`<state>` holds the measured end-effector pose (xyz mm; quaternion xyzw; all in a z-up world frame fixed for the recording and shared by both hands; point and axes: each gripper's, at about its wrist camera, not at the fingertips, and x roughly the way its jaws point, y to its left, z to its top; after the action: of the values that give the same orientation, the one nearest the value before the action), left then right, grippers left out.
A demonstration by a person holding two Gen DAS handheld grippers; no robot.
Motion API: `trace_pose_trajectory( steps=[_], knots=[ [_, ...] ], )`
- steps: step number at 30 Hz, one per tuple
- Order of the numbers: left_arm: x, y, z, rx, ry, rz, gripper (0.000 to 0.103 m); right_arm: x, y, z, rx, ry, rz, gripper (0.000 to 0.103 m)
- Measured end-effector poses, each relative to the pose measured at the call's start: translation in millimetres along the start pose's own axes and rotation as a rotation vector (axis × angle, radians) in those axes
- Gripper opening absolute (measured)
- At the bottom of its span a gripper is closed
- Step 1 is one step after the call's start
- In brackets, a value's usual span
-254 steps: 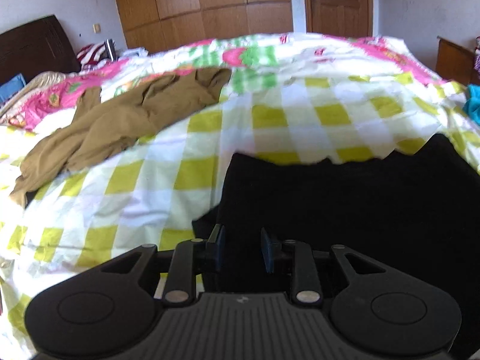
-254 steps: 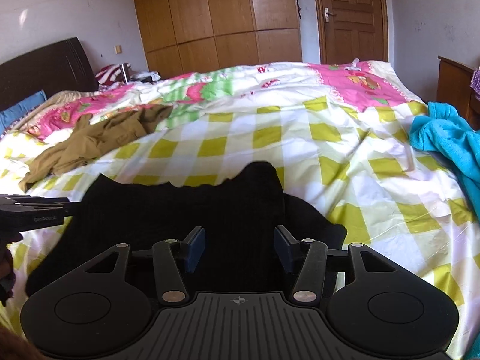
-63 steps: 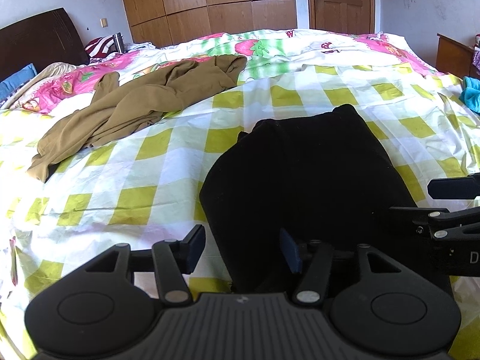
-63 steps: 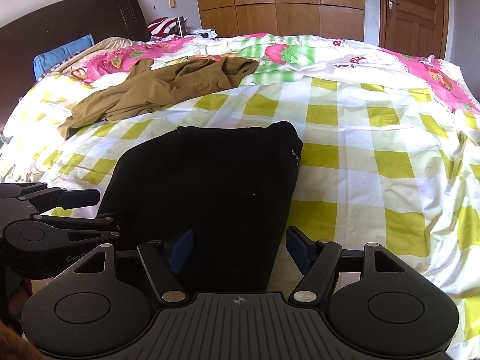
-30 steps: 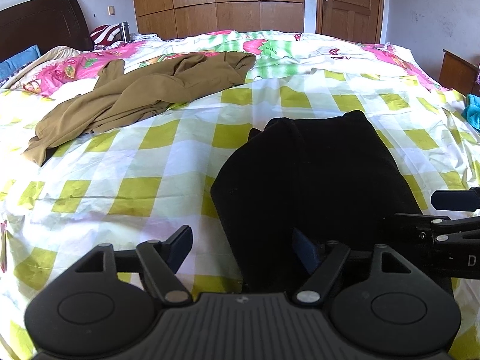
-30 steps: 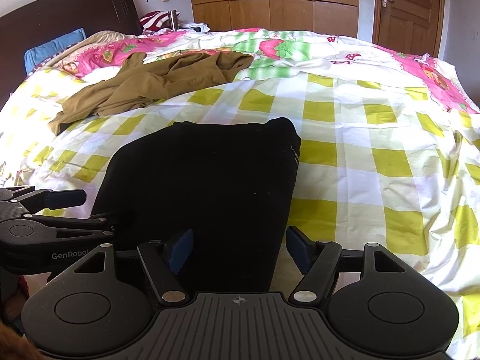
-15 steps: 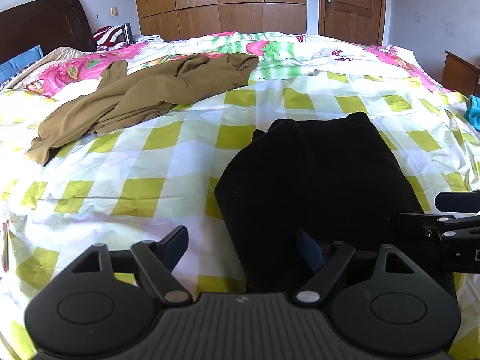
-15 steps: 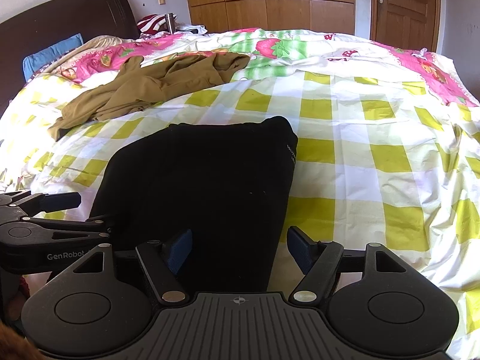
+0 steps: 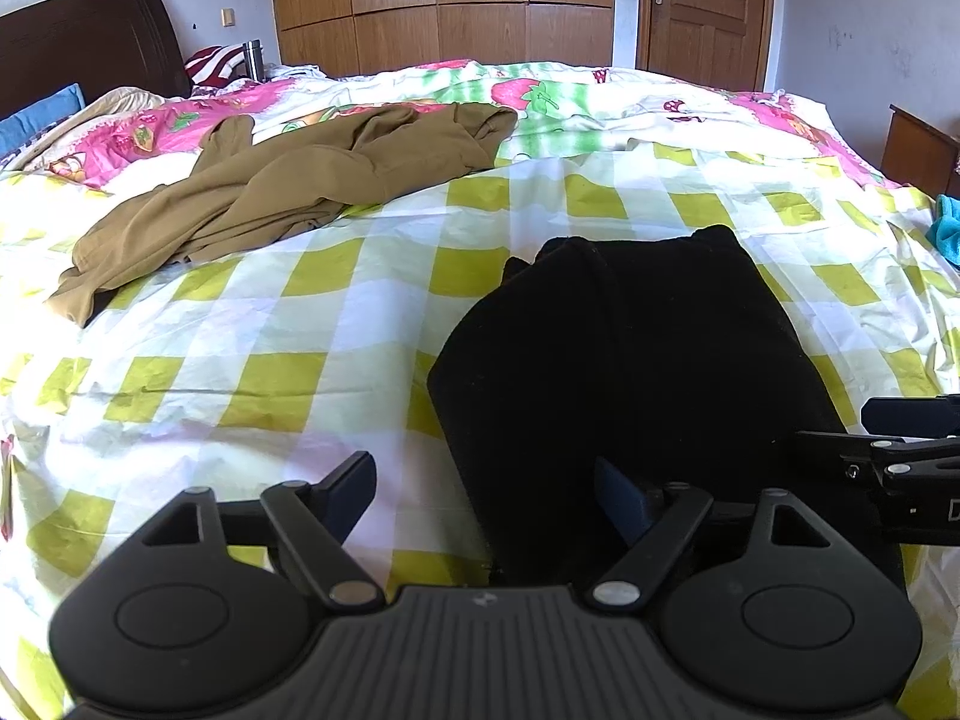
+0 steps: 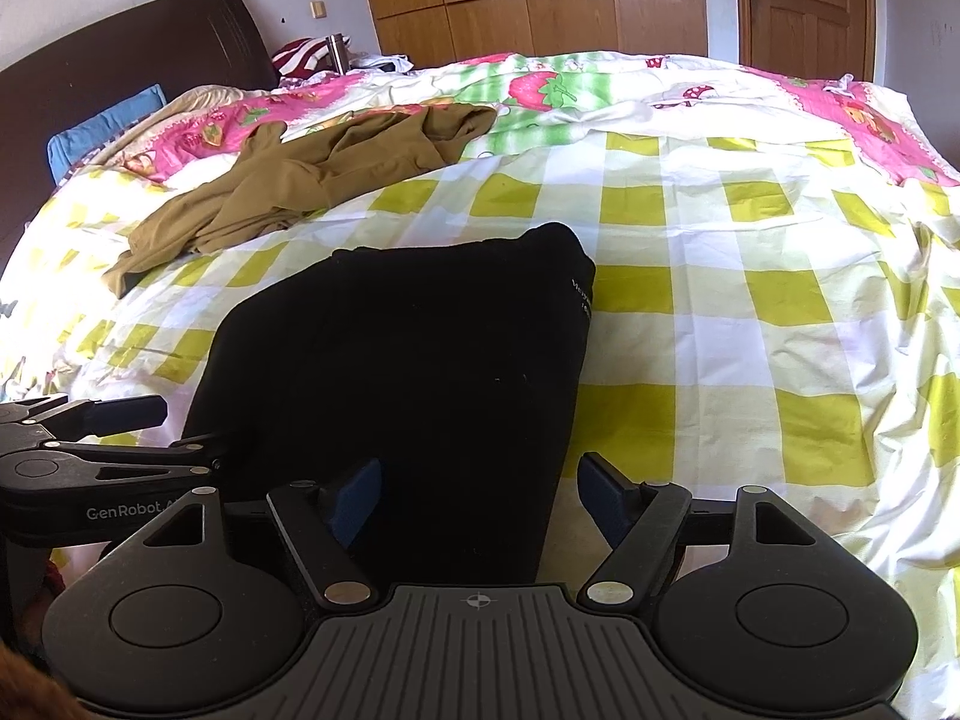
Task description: Fold small clothes
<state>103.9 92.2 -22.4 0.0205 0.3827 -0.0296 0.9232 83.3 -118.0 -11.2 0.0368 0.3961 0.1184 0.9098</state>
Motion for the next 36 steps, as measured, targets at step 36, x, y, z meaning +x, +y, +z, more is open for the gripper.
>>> trace_pose_trajectory(
  steps=[36],
  knots=[
    [15.7,-2.4,5.7,0.006,0.035,-0.158,0.096,27.5,-13.5,4.5,0.022,0.022,0.110,0.081]
  ],
)
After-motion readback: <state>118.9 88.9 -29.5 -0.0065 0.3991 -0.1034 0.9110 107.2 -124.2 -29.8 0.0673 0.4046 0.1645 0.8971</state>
